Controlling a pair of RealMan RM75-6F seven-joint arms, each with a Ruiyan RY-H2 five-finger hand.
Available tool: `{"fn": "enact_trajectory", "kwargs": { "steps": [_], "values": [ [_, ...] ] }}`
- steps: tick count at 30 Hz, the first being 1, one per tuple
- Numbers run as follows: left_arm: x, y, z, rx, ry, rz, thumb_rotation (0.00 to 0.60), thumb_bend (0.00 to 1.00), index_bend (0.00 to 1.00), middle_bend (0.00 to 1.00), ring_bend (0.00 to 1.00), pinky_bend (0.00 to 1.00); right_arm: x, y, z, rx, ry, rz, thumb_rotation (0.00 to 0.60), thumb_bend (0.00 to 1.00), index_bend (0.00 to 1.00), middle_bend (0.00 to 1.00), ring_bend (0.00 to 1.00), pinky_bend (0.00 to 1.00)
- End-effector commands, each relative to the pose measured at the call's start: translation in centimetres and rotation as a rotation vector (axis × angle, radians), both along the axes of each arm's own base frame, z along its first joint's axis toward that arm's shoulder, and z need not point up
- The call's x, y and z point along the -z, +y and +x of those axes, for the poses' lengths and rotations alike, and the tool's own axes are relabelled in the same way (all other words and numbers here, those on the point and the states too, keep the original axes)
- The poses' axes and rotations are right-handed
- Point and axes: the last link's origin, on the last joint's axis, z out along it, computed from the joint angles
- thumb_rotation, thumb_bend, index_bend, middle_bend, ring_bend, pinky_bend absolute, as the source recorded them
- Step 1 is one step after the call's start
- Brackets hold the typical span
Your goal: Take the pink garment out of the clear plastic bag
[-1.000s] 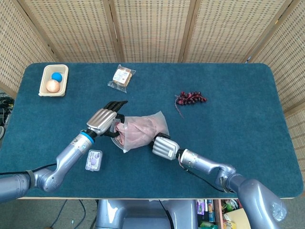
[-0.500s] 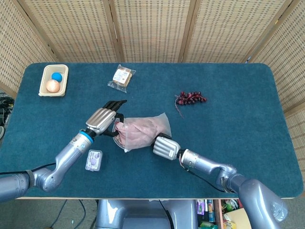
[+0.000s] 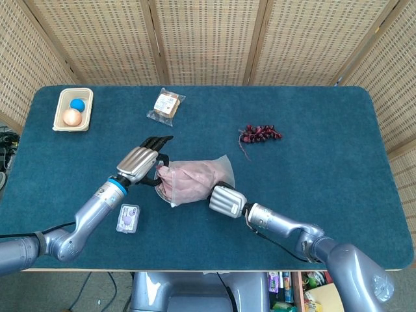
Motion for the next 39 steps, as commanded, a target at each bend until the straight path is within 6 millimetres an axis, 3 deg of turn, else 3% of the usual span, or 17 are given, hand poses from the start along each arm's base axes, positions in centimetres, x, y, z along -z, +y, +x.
{"fn": "enact_trajectory", "kwargs": {
  "steps": [1,10,20,27,35,39],
  "values": [
    [0.0,0.0,-0.1,-0.001,0.000,0.003,0.600,0.50,0.71,0.00,0.00,0.00,-0.2,0.1,-0.2,-0.002,0.004,-0.002,0.600,0.81,0.74,0.83,0.73,0.92],
    [-1.0,0.3,-0.6,-0.004,0.007,0.032,0.600,0.50,0.71,0.00,0.00,0.00,-1.4,0.1,-1.0,-0.002,0.015,-0.023,0.600,0.86,0.76,0.84,0.74,0.93],
    [-6.3,0.4,-3.1,-0.037,0.036,0.153,0.600,0.50,0.71,0.00,0.00,0.00,-5.5,0.8,-3.6,0.015,0.027,-0.083,0.600,0.87,0.76,0.84,0.74,0.93],
    [-11.4,0.3,-7.7,-0.133,0.059,0.258,0.600,0.50,0.71,0.00,0.00,0.00,-8.7,1.6,-6.6,0.080,0.050,-0.147,0.600,0.87,0.76,0.84,0.74,0.93],
    [-15.1,0.5,-12.7,-0.223,0.105,0.330,0.600,0.50,0.71,0.00,0.00,0.00,-10.7,2.0,-9.2,0.128,0.082,-0.184,0.600,0.87,0.76,0.84,0.74,0.93],
    [-16.0,0.8,-14.1,-0.246,0.107,0.343,0.600,0.50,0.71,0.00,0.00,0.00,-11.3,2.1,-10.0,0.145,0.090,-0.195,0.600,0.87,0.76,0.84,0.75,0.93]
  ]
}}
